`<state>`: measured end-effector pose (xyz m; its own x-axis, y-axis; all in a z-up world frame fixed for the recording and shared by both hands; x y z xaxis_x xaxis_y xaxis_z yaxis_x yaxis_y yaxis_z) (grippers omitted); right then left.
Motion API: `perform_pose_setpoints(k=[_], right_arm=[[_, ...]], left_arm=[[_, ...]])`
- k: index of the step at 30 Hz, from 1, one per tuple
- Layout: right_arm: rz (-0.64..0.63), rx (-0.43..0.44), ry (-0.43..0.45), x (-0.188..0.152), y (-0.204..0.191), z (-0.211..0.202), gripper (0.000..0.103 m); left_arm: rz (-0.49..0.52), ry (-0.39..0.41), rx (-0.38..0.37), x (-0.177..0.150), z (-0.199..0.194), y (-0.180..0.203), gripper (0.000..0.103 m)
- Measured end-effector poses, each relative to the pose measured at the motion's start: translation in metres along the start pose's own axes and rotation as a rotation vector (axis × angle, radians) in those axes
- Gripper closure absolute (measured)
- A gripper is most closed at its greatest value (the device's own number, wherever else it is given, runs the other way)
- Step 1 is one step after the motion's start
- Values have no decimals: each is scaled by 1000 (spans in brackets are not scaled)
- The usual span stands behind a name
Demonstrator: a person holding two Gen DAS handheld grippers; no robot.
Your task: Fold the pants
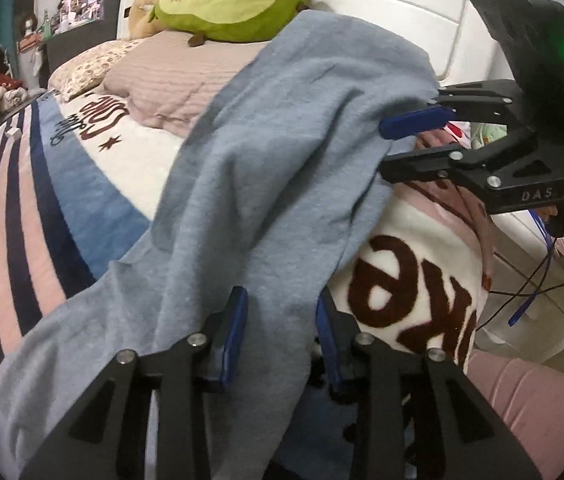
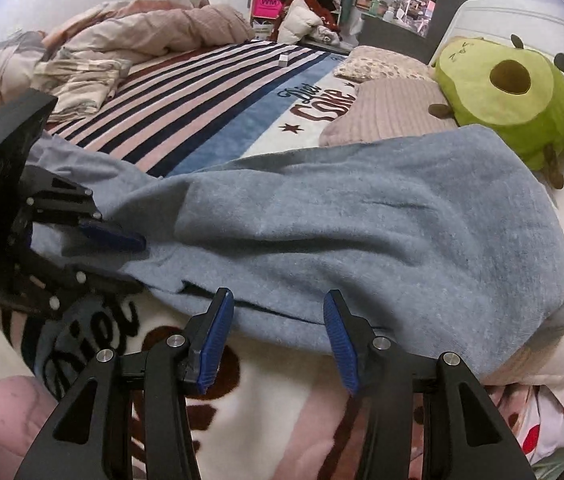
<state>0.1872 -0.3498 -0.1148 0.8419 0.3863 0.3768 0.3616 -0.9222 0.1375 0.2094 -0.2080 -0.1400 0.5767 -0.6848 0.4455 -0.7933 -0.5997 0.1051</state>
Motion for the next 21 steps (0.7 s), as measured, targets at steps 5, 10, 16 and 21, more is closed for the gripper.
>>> perform_pose_setpoints(k=[5, 10, 16, 21], right_arm=[[-9, -42, -34, -4, 4, 10, 61], [-24, -49, -21, -8, 4, 6, 56], [-143, -119, -5, 4, -25, 7, 49], [-147, -281, 27, 11, -30, 16, 51]], left_arm=[[7, 7, -20, -2, -2, -2, 81], [-24, 35, -29, -4, -10, -9, 99], [-20, 98, -147, -13, -27, -7, 100], [4, 111, -179, -24, -32, 4, 100]])
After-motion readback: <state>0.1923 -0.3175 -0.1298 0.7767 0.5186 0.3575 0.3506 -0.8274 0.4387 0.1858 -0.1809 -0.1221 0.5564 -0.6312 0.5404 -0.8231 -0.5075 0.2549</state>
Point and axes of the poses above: each gripper's, at about its wrist camera, not at the fingertips, and z roughly the way its jaws point, y to its right, x to its top, the point moved 1 cm from there along z, roughly the way its jaws point, and after that the axes turned 14 degrees about -y, right-handed, at the moved point
